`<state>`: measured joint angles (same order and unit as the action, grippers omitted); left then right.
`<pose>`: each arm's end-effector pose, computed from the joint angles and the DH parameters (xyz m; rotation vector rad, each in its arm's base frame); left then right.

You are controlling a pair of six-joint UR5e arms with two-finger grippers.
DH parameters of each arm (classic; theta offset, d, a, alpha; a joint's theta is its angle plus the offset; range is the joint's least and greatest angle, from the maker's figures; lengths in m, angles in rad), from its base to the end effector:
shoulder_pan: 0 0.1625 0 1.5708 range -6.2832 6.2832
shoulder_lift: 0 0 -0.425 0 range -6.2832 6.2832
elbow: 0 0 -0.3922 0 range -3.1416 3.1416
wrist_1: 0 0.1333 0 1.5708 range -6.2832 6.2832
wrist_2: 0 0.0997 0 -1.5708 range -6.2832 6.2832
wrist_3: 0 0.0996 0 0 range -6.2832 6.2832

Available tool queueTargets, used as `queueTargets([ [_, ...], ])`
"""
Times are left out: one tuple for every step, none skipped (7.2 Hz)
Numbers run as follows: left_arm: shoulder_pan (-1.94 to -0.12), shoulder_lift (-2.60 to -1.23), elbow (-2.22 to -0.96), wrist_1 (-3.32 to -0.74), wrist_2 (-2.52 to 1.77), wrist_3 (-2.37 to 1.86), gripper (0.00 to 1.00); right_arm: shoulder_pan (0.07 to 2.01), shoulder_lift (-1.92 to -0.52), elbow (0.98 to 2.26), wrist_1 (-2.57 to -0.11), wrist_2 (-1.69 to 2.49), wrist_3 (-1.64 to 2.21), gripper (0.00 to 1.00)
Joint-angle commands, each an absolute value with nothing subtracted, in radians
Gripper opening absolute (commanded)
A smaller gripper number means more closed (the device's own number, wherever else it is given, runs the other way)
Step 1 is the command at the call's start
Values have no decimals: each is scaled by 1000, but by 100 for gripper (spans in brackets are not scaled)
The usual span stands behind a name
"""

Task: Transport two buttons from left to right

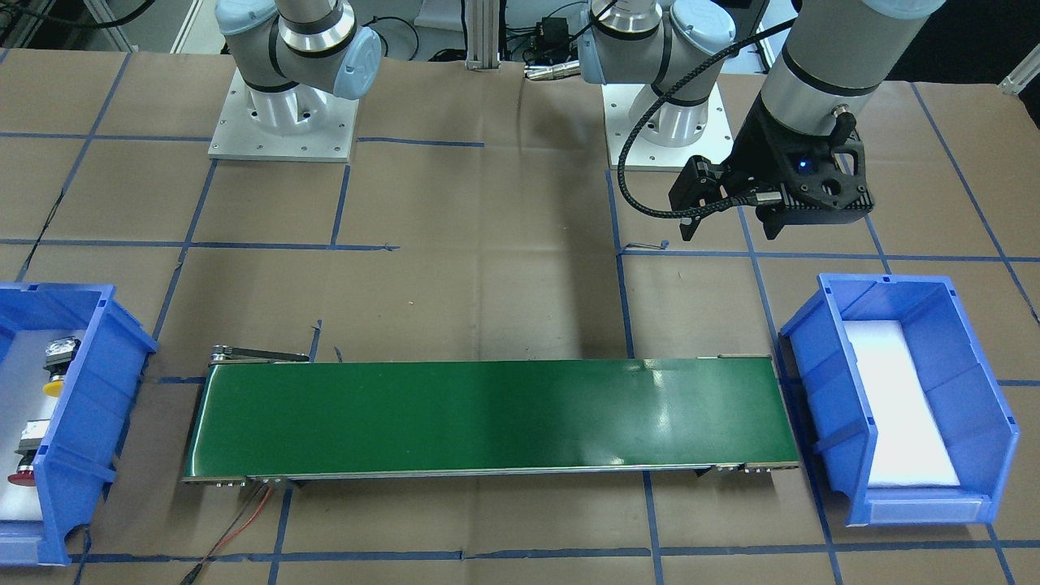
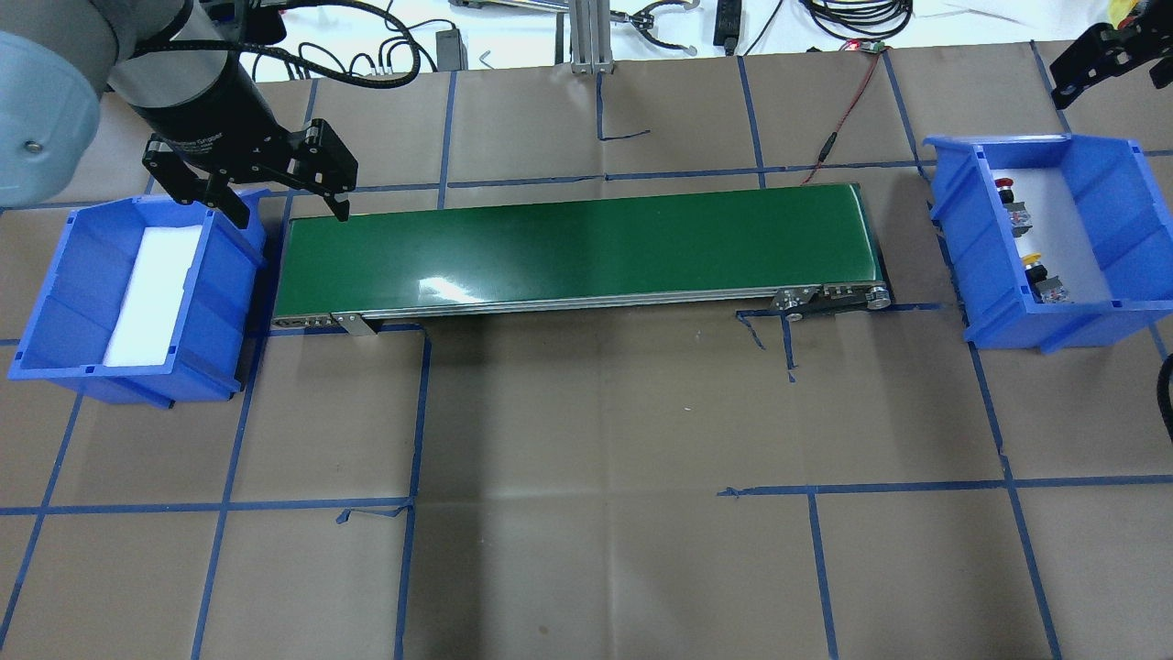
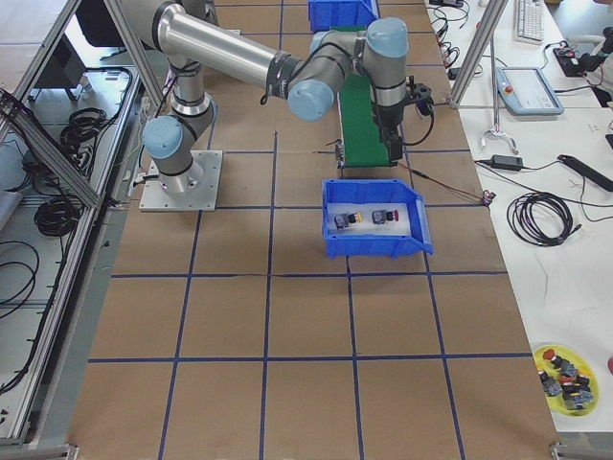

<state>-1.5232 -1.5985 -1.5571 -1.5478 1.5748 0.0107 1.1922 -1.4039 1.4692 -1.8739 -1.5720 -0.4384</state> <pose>-0.1087 -0.5103 0.4831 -0.0579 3.1368 -0.0139 -0.0915 -0.5903 0.4827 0.0903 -3.0268 0.3313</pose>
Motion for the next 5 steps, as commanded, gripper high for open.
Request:
queueTargets([
  [-1523, -1598, -1559, -1548, 1574, 11, 100, 1329, -1466, 1474, -1836, -1575, -229, 100],
  [-1523, -1598, -1559, -1548, 1575, 11, 100, 1430, -1506, 1491, -1830, -1578, -133, 100],
  [-1523, -1598, -1559, -1548, 1574, 9, 100, 1524, -1535, 1527, -1804, -1572, -21, 100],
  [-1523, -1598, -1559, -1548, 1574, 9, 100, 1610, -1558, 1569, -1804, -1580, 70, 100],
  [-1523, -1600, -1557, -1548, 1575, 9, 100, 1656, -1566, 1600, -1802, -1583, 95, 100],
])
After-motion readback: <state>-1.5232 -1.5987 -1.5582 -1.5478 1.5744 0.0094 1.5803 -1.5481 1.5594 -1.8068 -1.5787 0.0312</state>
